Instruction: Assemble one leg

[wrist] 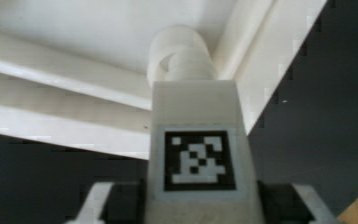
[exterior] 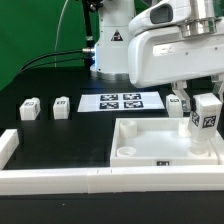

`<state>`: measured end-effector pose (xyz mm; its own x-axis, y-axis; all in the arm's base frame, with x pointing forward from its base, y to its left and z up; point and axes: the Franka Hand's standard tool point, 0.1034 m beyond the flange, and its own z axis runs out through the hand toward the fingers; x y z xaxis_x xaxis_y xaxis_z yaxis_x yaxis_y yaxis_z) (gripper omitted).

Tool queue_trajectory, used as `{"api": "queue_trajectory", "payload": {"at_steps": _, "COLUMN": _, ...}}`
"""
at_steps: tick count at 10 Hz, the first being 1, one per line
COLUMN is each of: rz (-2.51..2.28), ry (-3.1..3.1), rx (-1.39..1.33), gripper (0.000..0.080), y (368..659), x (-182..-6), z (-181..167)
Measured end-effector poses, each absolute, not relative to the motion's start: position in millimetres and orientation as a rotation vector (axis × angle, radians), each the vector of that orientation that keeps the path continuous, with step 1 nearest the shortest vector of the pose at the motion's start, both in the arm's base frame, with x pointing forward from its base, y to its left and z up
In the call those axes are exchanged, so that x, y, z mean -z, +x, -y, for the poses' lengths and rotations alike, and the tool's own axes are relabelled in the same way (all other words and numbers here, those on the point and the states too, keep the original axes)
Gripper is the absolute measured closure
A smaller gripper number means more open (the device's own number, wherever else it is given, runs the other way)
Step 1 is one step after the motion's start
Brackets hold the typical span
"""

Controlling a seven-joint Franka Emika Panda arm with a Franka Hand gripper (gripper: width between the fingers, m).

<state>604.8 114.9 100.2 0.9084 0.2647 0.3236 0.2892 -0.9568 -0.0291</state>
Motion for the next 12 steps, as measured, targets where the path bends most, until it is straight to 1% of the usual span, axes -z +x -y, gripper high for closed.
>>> {"api": "queue_trajectory", "payload": {"at_steps": 7, "rz": 0.434, "ry": -2.992, "rx": 0.506, "gripper": 0.0506, "y": 604.9, "x": -98.4, "z": -114.9}}
{"api": "queue_trajectory", "payload": {"at_steps": 12, "rz": 0.434, "ry": -2.989, "rx": 0.512, "gripper": 0.0506, "y": 611.7, "x": -97.3, "z": -116.5}}
